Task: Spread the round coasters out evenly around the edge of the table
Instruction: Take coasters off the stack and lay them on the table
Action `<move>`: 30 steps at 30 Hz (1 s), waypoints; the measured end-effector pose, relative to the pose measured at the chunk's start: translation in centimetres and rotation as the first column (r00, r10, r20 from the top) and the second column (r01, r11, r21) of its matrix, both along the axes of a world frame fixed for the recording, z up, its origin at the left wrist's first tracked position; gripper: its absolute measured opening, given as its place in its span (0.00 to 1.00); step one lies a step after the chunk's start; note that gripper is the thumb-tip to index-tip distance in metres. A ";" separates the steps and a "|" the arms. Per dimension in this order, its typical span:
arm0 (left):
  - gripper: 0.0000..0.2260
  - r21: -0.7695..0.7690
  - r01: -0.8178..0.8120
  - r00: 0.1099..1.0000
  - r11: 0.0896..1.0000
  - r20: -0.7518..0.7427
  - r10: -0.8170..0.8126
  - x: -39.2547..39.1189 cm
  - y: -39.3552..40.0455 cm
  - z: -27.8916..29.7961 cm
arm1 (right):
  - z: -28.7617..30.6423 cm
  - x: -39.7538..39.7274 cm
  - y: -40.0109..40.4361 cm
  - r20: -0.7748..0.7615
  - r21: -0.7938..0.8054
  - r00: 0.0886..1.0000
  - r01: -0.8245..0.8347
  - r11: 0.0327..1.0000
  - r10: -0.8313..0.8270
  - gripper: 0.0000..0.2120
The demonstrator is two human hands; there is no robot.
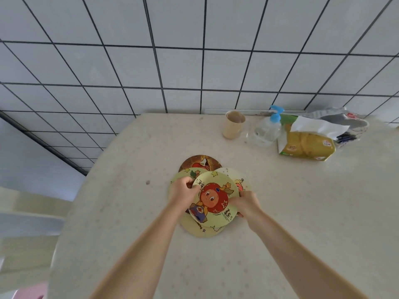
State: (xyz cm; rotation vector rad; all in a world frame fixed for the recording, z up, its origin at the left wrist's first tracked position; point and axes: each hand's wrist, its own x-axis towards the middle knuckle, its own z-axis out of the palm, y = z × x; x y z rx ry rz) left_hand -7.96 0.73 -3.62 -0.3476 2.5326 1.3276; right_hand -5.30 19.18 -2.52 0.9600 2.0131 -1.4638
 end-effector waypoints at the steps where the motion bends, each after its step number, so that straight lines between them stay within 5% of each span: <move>1: 0.07 0.033 -0.025 1.000 0.999 0.015 0.024 0.2 -0.6 0.2 | 0.3 -0.2 -0.4 -0.016 0.000 1.000 0.006 1.000 -0.006 0.11; 4: 0.08 0.109 -0.118 0.991 0.987 0.080 0.109 0.6 -2.5 0.5 | 1.1 -1.3 -2.1 -0.055 0.057 0.998 -0.033 0.998 0.036 0.14; 9: 0.11 -0.072 -0.185 0.970 0.980 0.146 0.194 0.4 -5.0 -0.6 | 1.5 -3.0 -5.4 -0.084 0.142 0.987 -0.127 0.982 0.140 0.15; 23: 0.06 0.261 -0.453 0.884 0.852 0.256 0.391 1.5 -6.9 -0.5 | 2.0 -4.0 -8.2 -0.154 0.189 0.975 -0.128 0.974 0.158 0.11; 30: 0.05 0.282 -0.530 0.848 0.800 0.208 0.488 1.0 -14.5 0.6 | 3.0 -6.2 -14.7 -0.197 0.118 0.944 -0.246 0.962 0.266 0.05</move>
